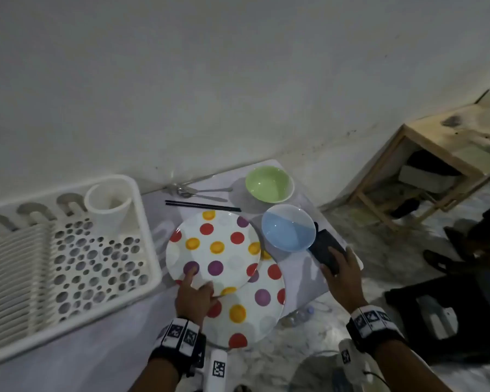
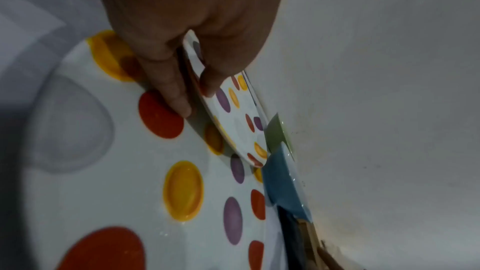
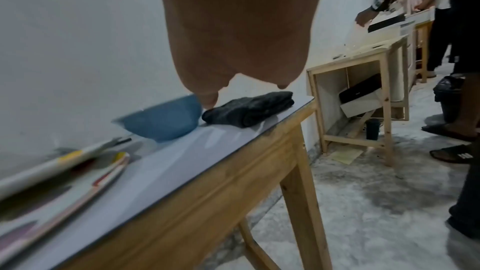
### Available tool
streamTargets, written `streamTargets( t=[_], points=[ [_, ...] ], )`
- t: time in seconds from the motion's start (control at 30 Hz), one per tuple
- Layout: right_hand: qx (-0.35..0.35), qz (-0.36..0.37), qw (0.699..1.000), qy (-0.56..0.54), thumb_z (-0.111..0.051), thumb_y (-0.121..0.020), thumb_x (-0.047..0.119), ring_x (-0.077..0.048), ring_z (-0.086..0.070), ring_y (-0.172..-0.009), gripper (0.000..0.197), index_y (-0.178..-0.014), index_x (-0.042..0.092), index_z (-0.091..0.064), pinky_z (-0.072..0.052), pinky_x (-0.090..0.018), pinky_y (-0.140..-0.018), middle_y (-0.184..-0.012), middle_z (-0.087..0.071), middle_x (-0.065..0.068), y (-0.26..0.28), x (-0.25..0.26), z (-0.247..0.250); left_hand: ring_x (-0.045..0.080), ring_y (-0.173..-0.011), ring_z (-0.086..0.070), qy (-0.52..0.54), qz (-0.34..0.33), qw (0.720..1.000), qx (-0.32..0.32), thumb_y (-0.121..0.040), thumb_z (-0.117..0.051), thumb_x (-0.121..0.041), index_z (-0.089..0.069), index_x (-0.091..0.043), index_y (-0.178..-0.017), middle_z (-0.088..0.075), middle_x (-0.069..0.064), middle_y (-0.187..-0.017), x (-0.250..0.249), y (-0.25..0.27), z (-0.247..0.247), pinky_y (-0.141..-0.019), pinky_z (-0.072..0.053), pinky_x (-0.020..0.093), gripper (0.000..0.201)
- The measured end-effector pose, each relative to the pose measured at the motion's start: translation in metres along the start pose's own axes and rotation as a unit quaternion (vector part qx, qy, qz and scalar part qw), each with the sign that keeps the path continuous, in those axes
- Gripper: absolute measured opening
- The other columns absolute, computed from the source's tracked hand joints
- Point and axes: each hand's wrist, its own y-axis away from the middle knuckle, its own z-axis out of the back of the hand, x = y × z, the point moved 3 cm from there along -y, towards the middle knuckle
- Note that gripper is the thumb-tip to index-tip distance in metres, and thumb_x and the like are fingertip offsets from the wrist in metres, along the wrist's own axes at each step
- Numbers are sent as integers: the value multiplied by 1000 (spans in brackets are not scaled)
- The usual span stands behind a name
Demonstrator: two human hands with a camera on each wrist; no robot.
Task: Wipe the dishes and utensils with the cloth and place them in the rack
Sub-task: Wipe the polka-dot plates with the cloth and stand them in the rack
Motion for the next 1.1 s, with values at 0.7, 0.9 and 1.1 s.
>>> streamTargets(
  t=[0.7, 0.9, 1.1],
  points=[
    [13, -108, 994, -29, -42, -100, 15, -37, -58, -109, 30, -125, 11, -56, -43, -37, -82, -124, -62, -18, -10, 10, 25, 27, -122, -56, 26, -208, 976, -62, -91, -46, -9, -37, -41, -141, -45, -14, -148, -48, 12, 11, -97, -51, 51, 61],
    [-99, -121, 947, -282, -42, -96, 41, -38, -62, -85, 41, -109, 5, -58, -53, -44, -69, -92, -63, -19, 17, 30, 52, 17, -137, -42, 23, -276, 958, -72, -96, -47, -14, -29, -41, -146, -17, -34, -149, -70, 29, 52, -106, -45, 49, 60],
    [-78, -5, 898, -433, -48, -100, 31, -19, -62, -87, 32, -111, 3, -57, -55, -29, -71, -99, -64, -10, 49, 157, 72, 19, -133, -48, 92, -299, 948, 54, -87, -51, -26, -39, -45, -142, -39, -14, -152, -87, 47, 101, -94, -54, 51, 59]
  ],
)
